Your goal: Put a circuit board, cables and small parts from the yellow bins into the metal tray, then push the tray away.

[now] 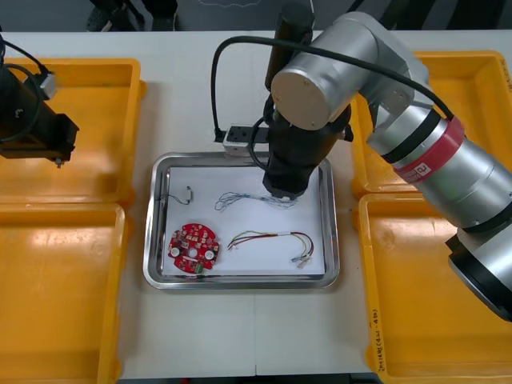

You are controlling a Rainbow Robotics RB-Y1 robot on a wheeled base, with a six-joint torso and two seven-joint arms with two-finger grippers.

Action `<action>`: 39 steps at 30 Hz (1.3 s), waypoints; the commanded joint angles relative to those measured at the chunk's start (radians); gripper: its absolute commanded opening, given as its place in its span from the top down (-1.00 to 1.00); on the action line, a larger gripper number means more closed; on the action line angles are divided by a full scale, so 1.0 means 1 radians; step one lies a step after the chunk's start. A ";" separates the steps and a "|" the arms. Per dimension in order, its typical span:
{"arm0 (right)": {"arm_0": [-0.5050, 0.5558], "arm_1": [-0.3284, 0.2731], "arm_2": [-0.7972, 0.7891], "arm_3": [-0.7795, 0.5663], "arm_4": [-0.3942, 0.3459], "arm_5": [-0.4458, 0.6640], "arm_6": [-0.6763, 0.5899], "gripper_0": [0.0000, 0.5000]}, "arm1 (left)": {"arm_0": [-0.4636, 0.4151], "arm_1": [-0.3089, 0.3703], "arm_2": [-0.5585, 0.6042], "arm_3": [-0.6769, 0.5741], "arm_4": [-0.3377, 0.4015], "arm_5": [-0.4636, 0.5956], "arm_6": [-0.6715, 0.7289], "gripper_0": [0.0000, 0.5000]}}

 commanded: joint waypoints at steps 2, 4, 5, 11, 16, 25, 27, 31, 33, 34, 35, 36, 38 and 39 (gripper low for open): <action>-0.047 -0.037 -0.101 -0.082 -0.027 0.084 0.009 -1.00 | -0.016 -0.013 0.070 -0.126 -0.009 0.099 -0.084 1.00; -0.046 -0.051 -0.133 -0.104 -0.035 0.126 0.009 -1.00 | -0.016 -0.013 0.087 -0.166 -0.006 0.103 -0.078 1.00; -0.047 -0.054 -0.139 -0.108 -0.038 0.137 0.008 -1.00 | -0.016 -0.013 0.090 -0.175 -0.006 0.103 -0.077 1.00; -0.046 -0.105 -0.210 -0.137 -0.109 0.168 0.003 -1.00 | -0.016 -0.013 0.127 -0.258 0.005 0.103 -0.060 1.00; -0.046 -0.161 -0.237 -0.153 -0.162 0.168 -0.001 -1.00 | -0.016 -0.013 0.115 -0.291 0.012 0.103 -0.035 1.00; -0.029 -0.243 -0.271 -0.168 -0.228 0.168 -0.008 -1.00 | -0.018 -0.015 0.001 -0.379 0.034 0.103 0.155 1.00; -0.018 -0.250 -0.285 -0.173 -0.234 0.168 -0.009 -1.00 | -0.018 -0.019 -0.020 -0.397 0.035 0.103 0.193 1.00; 0.014 -0.269 -0.319 -0.185 -0.242 0.168 -0.014 -1.00 | -0.018 -0.053 -0.042 -0.426 0.035 0.103 0.269 1.00; 0.031 -0.287 -0.331 -0.194 -0.248 0.168 -0.014 -1.00 | -0.018 -0.071 -0.054 -0.439 0.026 0.103 0.295 1.00; 0.041 -0.298 -0.342 -0.202 -0.250 0.168 -0.014 -1.00 | -0.016 -0.082 -0.066 -0.445 0.019 0.103 0.310 1.00; 0.054 -0.310 -0.357 -0.212 -0.253 0.168 -0.015 -1.00 | -0.016 -0.093 -0.079 -0.452 0.011 0.103 0.327 1.00; 0.063 -0.318 -0.371 -0.220 -0.253 0.168 -0.017 -1.00 | -0.018 -0.099 -0.089 -0.457 0.005 0.103 0.339 1.00; 0.078 -0.330 -0.395 -0.231 -0.257 0.168 -0.017 -1.00 | -0.018 -0.116 -0.109 -0.466 -0.009 0.103 0.359 1.00; 0.083 -0.333 -0.403 -0.235 -0.259 0.168 -0.017 -1.00 | -0.018 -0.120 -0.114 -0.469 -0.014 0.103 0.365 1.00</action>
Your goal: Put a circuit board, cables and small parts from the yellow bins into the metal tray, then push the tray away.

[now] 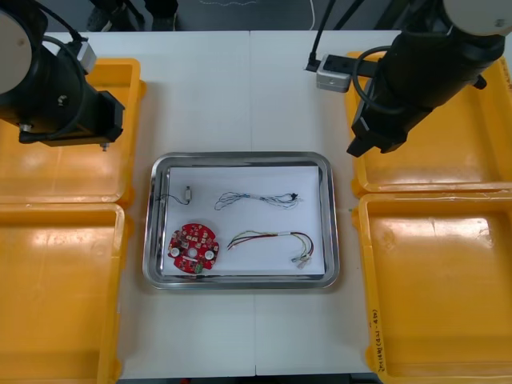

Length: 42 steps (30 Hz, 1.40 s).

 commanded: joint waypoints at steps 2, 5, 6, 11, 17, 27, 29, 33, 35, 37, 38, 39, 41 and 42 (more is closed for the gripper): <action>0.059 -0.082 -0.109 -0.069 -0.024 0.004 -0.018 -1.00 | -0.018 -0.068 -0.066 -0.058 -0.049 0.008 0.034 1.00; 0.096 -0.112 -0.137 -0.090 -0.030 0.004 -0.021 -1.00 | -0.018 -0.097 -0.086 -0.058 -0.078 0.008 0.040 1.00; 0.113 -0.121 -0.151 -0.101 -0.031 0.004 -0.024 -1.00 | -0.018 -0.108 -0.096 -0.058 -0.089 0.008 0.043 1.00; 0.181 -0.156 -0.207 -0.138 -0.039 0.004 -0.035 -1.00 | -0.018 -0.137 -0.153 -0.058 -0.116 0.008 0.057 1.00; 0.256 -0.193 -0.277 -0.182 -0.053 0.004 -0.053 -1.00 | -0.016 -0.220 -0.165 -0.046 -0.158 0.008 0.081 1.00; 0.372 -0.217 -0.395 -0.268 -0.077 0.004 -0.167 -1.00 | -0.016 -0.286 -0.242 0.013 -0.247 0.008 0.112 1.00; 0.392 -0.221 -0.407 -0.290 -0.079 0.004 -0.190 -1.00 | -0.016 -0.300 -0.242 0.031 -0.261 0.008 0.113 1.00; 0.438 -0.231 -0.431 -0.331 -0.085 0.004 -0.248 -1.00 | -0.016 -0.326 -0.250 0.074 -0.290 0.008 0.116 1.00; 0.466 -0.233 -0.447 -0.353 -0.087 0.004 -0.279 -1.00 | -0.016 -0.326 -0.264 0.088 -0.299 0.008 0.116 1.00; 0.497 -0.236 -0.465 -0.377 -0.088 0.004 -0.308 -1.00 | -0.016 -0.326 -0.276 0.095 -0.302 0.008 0.120 1.00; 0.518 -0.240 -0.479 -0.391 -0.088 0.004 -0.325 -1.00 | -0.016 -0.327 -0.280 0.103 -0.302 0.008 0.120 1.00; 0.526 -0.240 -0.484 -0.397 -0.087 0.004 -0.332 -1.00 | -0.016 -0.327 -0.282 0.108 -0.302 0.008 0.120 1.00; 0.550 -0.244 -0.491 -0.415 -0.085 0.004 -0.358 -1.00 | -0.016 -0.333 -0.282 0.126 -0.305 -0.001 0.118 1.00; 0.562 -0.245 -0.493 -0.425 -0.082 0.004 -0.377 -1.00 | -0.016 -0.339 -0.284 0.137 -0.310 -0.010 0.116 1.00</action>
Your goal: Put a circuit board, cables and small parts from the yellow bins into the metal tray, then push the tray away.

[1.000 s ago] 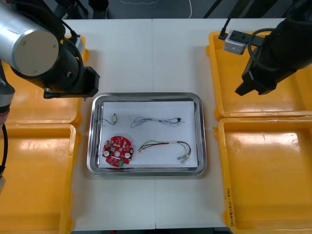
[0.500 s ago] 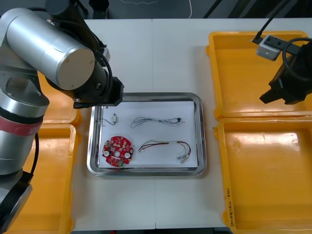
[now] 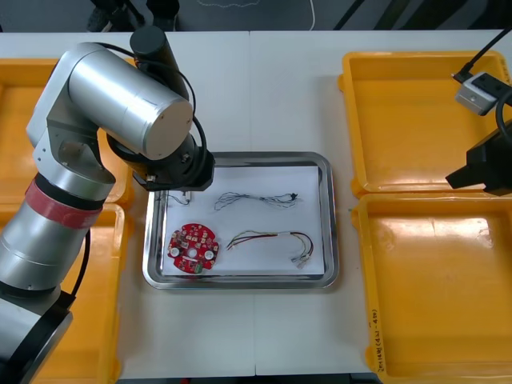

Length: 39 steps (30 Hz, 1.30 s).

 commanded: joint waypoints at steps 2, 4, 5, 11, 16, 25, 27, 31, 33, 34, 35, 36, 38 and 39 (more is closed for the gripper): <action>0.079 -0.053 -0.055 -0.076 0.005 0.004 -0.090 -1.00 | -0.016 -0.038 -0.027 0.037 -0.028 -0.023 0.086 1.00; 0.099 -0.054 -0.057 -0.093 0.016 0.004 -0.119 -1.00 | -0.016 -0.039 -0.033 0.043 -0.034 -0.036 0.085 1.00; 0.112 -0.054 -0.057 -0.103 0.024 0.004 -0.136 -1.00 | -0.016 -0.041 -0.038 0.045 -0.036 -0.040 0.086 1.00; 0.165 -0.054 -0.057 -0.149 0.050 0.004 -0.248 -1.00 | -0.016 -0.056 -0.045 0.085 -0.053 -0.091 0.083 1.00; 0.202 -0.054 -0.057 -0.151 0.045 0.004 -0.314 -1.00 | -0.016 -0.082 -0.045 0.129 -0.077 -0.131 0.071 1.00; 0.267 -0.051 -0.057 -0.163 0.083 0.004 -0.371 -1.00 | -0.016 -0.108 -0.047 0.169 -0.095 -0.160 0.056 1.00; 0.277 -0.051 -0.055 -0.163 0.093 0.004 -0.378 -1.00 | -0.016 -0.110 -0.047 0.172 -0.100 -0.160 0.056 1.00; 0.288 -0.051 -0.057 -0.165 0.100 0.004 -0.394 -1.00 | -0.016 -0.110 -0.045 0.172 -0.103 -0.160 0.054 1.00; 0.291 -0.051 -0.057 -0.163 0.100 0.004 -0.429 -1.00 | -0.015 -0.110 -0.045 0.172 -0.102 -0.160 0.054 1.00; 0.293 -0.051 -0.057 -0.166 0.097 0.004 -0.449 -1.00 | -0.015 -0.110 -0.045 0.172 -0.102 -0.158 0.054 1.00; 0.293 -0.051 -0.055 -0.168 0.094 0.004 -0.466 -1.00 | -0.015 -0.110 -0.045 0.172 -0.102 -0.158 0.054 0.95; 0.293 -0.051 -0.055 -0.168 0.094 0.004 -0.475 -1.00 | -0.015 -0.110 -0.045 0.172 -0.102 -0.158 0.054 0.91; 0.293 -0.051 -0.055 -0.169 0.091 0.004 -0.501 -1.00 | -0.015 -0.110 -0.045 0.172 -0.102 -0.158 0.052 0.20; 0.293 -0.051 -0.055 -0.169 0.091 0.004 -0.503 -1.00 | -0.013 -0.110 -0.045 0.172 -0.103 -0.158 0.052 -0.09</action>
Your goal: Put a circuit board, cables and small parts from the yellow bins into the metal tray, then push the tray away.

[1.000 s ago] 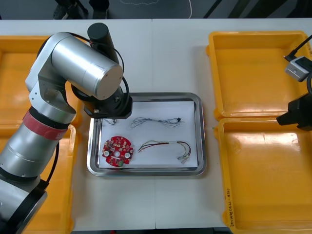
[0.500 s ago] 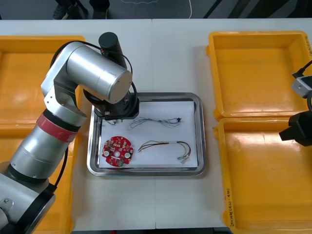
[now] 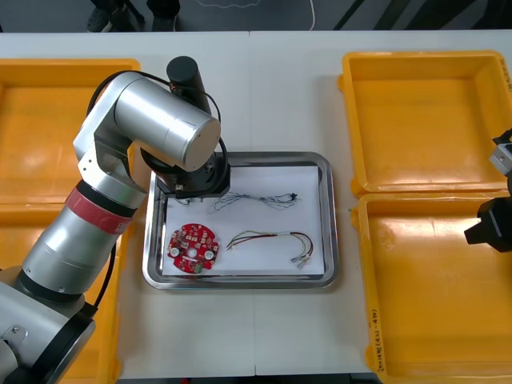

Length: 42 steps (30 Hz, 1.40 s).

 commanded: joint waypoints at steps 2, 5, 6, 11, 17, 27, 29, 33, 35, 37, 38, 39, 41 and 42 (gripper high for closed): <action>0.014 -0.043 -0.028 -0.034 0.003 0.004 -0.061 -1.00 | -0.015 -0.025 -0.016 -0.011 -0.014 -0.010 0.052 -0.94; 0.014 -0.043 -0.028 -0.034 0.005 0.004 -0.067 -1.00 | -0.015 -0.025 -0.016 -0.011 -0.018 -0.008 0.049 -1.00; 0.014 -0.043 -0.028 -0.034 0.005 0.004 -0.067 -1.00 | -0.015 -0.025 -0.016 -0.011 -0.018 -0.007 0.049 -1.00; 0.014 -0.043 -0.028 -0.034 0.003 0.004 -0.068 -1.00 | -0.015 -0.015 -0.002 -0.039 -0.023 0.018 0.042 -1.00; 0.014 -0.043 -0.028 -0.034 0.003 0.004 -0.070 -1.00 | -0.015 0.008 0.027 -0.125 -0.020 0.082 0.031 -1.00; 0.014 -0.043 -0.028 -0.034 0.001 0.004 -0.070 -1.00 | -0.015 0.067 0.070 -0.286 0.015 0.155 0.029 -1.00; 0.014 -0.043 -0.028 -0.034 0.001 0.004 -0.070 -1.00 | -0.015 0.086 0.076 -0.315 0.031 0.155 0.028 -1.00; 0.014 -0.043 -0.028 -0.034 0.001 0.004 -0.070 -1.00 | -0.015 0.136 0.105 -0.384 0.089 0.155 0.032 -1.00; 0.014 -0.043 -0.028 -0.034 0.001 0.004 -0.070 -1.00 | -0.015 0.161 0.125 -0.409 0.118 0.155 0.036 -1.00; 0.014 -0.043 -0.028 -0.034 0.001 0.004 -0.067 -1.00 | -0.015 0.181 0.148 -0.423 0.143 0.155 0.036 -1.00; 0.014 -0.043 -0.028 -0.034 0.000 0.004 -0.068 -1.00 | -0.015 0.196 0.165 -0.429 0.161 0.155 0.036 -1.00; 0.014 -0.043 -0.028 -0.034 0.000 0.004 -0.067 -1.00 | -0.015 0.216 0.177 -0.430 0.180 0.155 0.036 -1.00; 0.014 -0.043 -0.028 -0.034 0.000 0.004 -0.068 -1.00 | -0.015 0.244 0.192 -0.430 0.201 0.155 0.031 -1.00; 0.014 -0.043 -0.028 -0.034 0.000 0.004 -0.067 -1.00 | -0.015 0.265 0.200 -0.429 0.213 0.155 0.028 -1.00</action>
